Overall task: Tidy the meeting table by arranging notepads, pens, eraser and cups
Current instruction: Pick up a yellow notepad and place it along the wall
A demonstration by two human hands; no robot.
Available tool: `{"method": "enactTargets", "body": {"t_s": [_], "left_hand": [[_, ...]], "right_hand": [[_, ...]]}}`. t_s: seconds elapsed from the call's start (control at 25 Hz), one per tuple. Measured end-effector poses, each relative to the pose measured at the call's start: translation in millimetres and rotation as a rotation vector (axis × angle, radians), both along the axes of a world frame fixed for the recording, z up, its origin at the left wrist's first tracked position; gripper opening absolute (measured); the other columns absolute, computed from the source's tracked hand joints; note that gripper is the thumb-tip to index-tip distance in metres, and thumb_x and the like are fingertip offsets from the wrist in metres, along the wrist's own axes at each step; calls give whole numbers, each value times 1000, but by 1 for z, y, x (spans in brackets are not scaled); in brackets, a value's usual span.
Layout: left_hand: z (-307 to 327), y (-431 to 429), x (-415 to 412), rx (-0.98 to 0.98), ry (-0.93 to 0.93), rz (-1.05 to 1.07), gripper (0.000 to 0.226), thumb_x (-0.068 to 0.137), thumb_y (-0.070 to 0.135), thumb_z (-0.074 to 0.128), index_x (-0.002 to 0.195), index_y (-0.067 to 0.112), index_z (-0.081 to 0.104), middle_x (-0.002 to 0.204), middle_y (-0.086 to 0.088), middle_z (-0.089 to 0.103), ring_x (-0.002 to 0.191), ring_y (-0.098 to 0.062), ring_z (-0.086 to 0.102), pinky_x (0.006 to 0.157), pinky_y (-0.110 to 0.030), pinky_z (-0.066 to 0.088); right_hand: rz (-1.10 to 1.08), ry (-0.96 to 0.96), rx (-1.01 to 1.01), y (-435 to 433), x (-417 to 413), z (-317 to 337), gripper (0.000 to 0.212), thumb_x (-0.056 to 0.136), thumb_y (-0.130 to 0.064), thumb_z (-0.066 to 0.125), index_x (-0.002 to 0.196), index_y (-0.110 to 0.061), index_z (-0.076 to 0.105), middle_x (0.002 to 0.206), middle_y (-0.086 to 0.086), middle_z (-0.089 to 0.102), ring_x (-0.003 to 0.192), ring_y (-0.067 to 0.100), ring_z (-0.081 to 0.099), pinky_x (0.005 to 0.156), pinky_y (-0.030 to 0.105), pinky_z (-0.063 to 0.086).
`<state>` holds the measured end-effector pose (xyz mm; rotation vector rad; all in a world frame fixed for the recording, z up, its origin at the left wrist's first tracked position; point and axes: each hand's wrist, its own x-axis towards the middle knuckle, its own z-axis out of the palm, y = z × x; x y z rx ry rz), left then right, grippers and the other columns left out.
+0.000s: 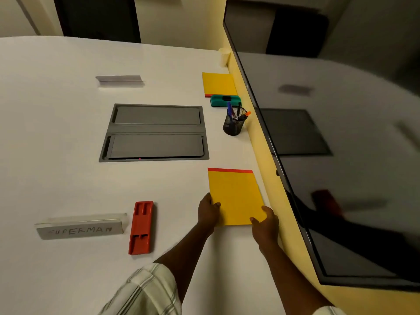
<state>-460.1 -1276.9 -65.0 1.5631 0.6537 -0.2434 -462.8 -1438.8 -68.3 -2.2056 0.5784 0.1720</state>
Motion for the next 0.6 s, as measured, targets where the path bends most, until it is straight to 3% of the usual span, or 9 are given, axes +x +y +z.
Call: {"method": "enactTargets", "body": {"t_s": [0.08, 0.16, 0.24, 0.32, 0.48, 0.6], "left_hand": [[-8, -2, 5, 37, 3, -29, 33, 95, 3, 45, 128, 3, 48, 131, -15, 53, 117, -33, 51, 99, -44, 43], [-12, -3, 9, 67, -4, -47, 29, 94, -1, 44, 121, 2, 50, 124, -15, 55, 109, -29, 52, 91, -40, 46], [-13, -5, 15, 91, -9, -64, 24, 91, -5, 43, 103, 12, 55, 105, -8, 58, 97, -25, 49, 76, -33, 46], [-13, -5, 21, 109, -4, -87, 31, 88, -10, 43, 87, 21, 49, 90, -2, 52, 92, -24, 49, 72, -35, 46], [-16, -6, 27, 168, -7, -139, 30, 85, -12, 45, 96, 15, 49, 91, -8, 52, 86, -26, 51, 68, -34, 47], [-20, -8, 30, 226, 20, -191, 39, 82, -11, 51, 78, 27, 46, 76, 2, 48, 84, -25, 51, 58, -25, 41]], "right_hand": [[-9, -8, -11, -2, 4, -1, 52, 86, 0, 66, 134, -7, 47, 139, 21, 42, 126, 38, 45, 97, 43, 45], [-12, -20, -16, -3, 9, -2, 50, 87, 0, 65, 134, -5, 48, 140, 20, 42, 128, 37, 44, 98, 43, 45], [-11, -26, -16, -6, 16, -3, 50, 87, 0, 64, 134, -3, 47, 141, 20, 42, 130, 36, 43, 99, 42, 43], [0, -27, -27, -9, 22, -4, 51, 87, 0, 64, 136, -1, 46, 142, 20, 43, 131, 36, 42, 101, 42, 42], [19, -20, -46, -14, 30, -9, 53, 89, 2, 61, 138, 0, 43, 144, 20, 40, 133, 36, 40, 103, 41, 40], [23, 0, -94, -16, 30, -15, 55, 90, 3, 60, 141, 0, 40, 145, 21, 39, 133, 36, 39, 103, 40, 40]]}}
